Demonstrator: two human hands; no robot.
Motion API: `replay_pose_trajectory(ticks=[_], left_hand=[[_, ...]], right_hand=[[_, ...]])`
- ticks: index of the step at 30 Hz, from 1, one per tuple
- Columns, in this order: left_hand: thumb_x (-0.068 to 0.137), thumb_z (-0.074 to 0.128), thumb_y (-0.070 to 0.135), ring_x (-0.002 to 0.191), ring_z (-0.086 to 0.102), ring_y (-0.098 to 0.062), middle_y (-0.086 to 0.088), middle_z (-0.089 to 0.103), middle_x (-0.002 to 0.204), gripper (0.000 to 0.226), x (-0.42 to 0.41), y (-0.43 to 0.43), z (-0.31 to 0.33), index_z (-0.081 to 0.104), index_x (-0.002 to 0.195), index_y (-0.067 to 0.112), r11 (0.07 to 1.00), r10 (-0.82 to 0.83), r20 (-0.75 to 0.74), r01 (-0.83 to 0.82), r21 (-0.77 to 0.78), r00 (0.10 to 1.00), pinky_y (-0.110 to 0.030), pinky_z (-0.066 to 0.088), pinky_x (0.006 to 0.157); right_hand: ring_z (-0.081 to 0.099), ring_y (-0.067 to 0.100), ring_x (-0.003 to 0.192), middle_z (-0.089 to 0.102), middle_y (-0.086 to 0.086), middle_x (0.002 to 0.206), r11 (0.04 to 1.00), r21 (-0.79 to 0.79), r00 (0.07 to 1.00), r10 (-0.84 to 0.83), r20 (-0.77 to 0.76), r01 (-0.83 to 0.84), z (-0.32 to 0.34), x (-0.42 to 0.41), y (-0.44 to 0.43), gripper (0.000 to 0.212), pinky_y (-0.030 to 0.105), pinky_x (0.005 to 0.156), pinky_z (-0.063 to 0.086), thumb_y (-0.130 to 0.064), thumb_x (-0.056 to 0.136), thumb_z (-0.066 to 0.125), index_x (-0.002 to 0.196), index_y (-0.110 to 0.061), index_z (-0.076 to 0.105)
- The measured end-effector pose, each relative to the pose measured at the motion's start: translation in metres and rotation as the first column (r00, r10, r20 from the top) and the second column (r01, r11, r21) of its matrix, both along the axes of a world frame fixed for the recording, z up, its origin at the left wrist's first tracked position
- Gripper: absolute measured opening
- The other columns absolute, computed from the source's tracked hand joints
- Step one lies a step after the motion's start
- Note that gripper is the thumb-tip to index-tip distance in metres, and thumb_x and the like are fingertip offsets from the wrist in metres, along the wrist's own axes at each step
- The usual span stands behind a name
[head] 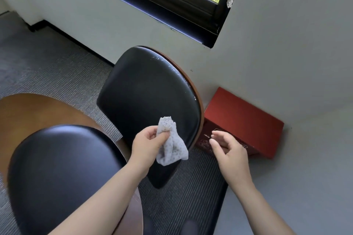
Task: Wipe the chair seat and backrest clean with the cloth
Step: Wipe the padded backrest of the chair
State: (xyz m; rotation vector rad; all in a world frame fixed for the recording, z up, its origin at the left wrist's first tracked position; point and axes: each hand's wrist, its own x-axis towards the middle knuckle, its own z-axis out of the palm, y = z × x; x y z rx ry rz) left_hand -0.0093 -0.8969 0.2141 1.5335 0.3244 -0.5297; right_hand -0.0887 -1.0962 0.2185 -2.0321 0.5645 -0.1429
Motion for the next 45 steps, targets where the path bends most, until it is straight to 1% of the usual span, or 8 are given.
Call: replay_pose_trajectory(ticks=[6,9,14,20,31,36,40,45], left_hand=[[0.083,0.070,0.020,0.081,0.070,-0.015,-0.001,0.073,0.083,0.004,0.026,-0.028,-0.004,0.070,0.080,0.023,0.986,0.032,0.275,-0.075,0.149,0.961,-0.032,0.056,0.073],[0.084,0.069,0.019,0.079,0.064,-0.002,0.009,0.070,0.082,0.015,0.041,-0.046,-0.001,0.067,0.081,0.033,0.969,0.015,0.473,-0.130,0.210,0.881,-0.014,0.050,0.070],[0.086,0.068,0.033,0.097,0.056,-0.001,0.010,0.062,0.102,0.024,0.069,-0.079,-0.007,0.067,0.108,0.022,0.919,-0.190,0.675,-0.113,0.377,0.713,-0.013,0.045,0.085],[0.085,0.069,0.025,0.103,0.053,-0.020,0.002,0.064,0.110,0.023,0.091,-0.107,-0.034,0.072,0.106,0.016,0.772,-0.533,0.643,0.005,0.636,0.550,-0.035,0.044,0.092],[0.084,0.070,0.023,0.099,0.058,-0.018,0.006,0.068,0.098,0.017,0.085,-0.110,-0.048,0.075,0.100,0.018,0.805,-0.490,0.721,-0.064,0.590,0.490,-0.012,0.026,0.096],[0.084,0.071,0.022,0.102,0.058,-0.016,0.006,0.068,0.098,0.017,0.080,-0.108,-0.051,0.076,0.100,0.017,0.817,-0.490,0.729,-0.042,0.576,0.478,-0.027,0.035,0.099],[0.084,0.072,0.020,0.103,0.057,-0.015,0.006,0.067,0.100,0.019,0.069,-0.105,-0.057,0.075,0.102,0.017,0.820,-0.491,0.734,-0.036,0.572,0.470,-0.019,0.031,0.100],[0.083,0.073,0.019,0.094,0.057,-0.017,0.000,0.062,0.096,0.020,0.050,-0.103,-0.069,0.075,0.102,0.014,0.831,-0.475,0.750,-0.047,0.555,0.460,-0.025,0.044,0.088]], right_hand=[[0.066,0.003,0.088,0.070,-0.010,0.100,0.996,0.082,0.998,-0.014,-0.056,0.019,-0.043,0.051,-0.030,0.023,0.033,0.083,0.056,-0.023,0.091,0.061,0.113,-0.024,0.067],[0.067,0.005,0.090,0.069,-0.007,0.109,0.985,0.175,0.999,0.015,-0.037,-0.009,-0.056,0.069,-0.032,0.026,0.031,0.080,0.057,-0.020,0.093,0.058,0.118,-0.023,0.066],[0.067,0.006,0.097,0.071,-0.009,0.108,0.955,0.283,0.996,0.091,0.012,-0.090,-0.066,0.078,-0.037,0.028,0.027,0.079,0.056,-0.013,0.095,0.055,0.113,-0.029,0.068],[0.069,0.010,0.093,0.073,-0.007,0.102,0.930,0.348,0.993,0.117,0.017,-0.115,-0.070,0.068,-0.048,0.029,0.027,0.078,0.056,-0.011,0.095,0.055,0.112,-0.032,0.067],[0.069,0.010,0.093,0.073,-0.003,0.103,0.929,0.369,0.999,0.032,-0.004,-0.029,-0.076,0.057,-0.062,0.028,0.026,0.078,0.056,-0.013,0.095,0.054,0.121,-0.020,0.063],[0.069,0.010,0.093,0.072,-0.003,0.104,0.927,0.376,1.000,0.011,-0.017,-0.004,-0.079,0.053,-0.060,0.028,0.027,0.079,0.057,-0.013,0.096,0.053,0.120,-0.020,0.063],[0.069,0.010,0.094,0.072,-0.004,0.104,0.925,0.381,0.999,0.015,-0.043,0.002,-0.085,0.048,-0.056,0.027,0.030,0.081,0.057,-0.014,0.096,0.052,0.119,-0.023,0.064],[0.069,0.011,0.093,0.073,-0.003,0.103,0.921,0.389,0.998,-0.011,-0.057,0.032,-0.089,0.046,-0.056,0.027,0.030,0.081,0.057,-0.014,0.097,0.051,0.119,-0.021,0.064]])
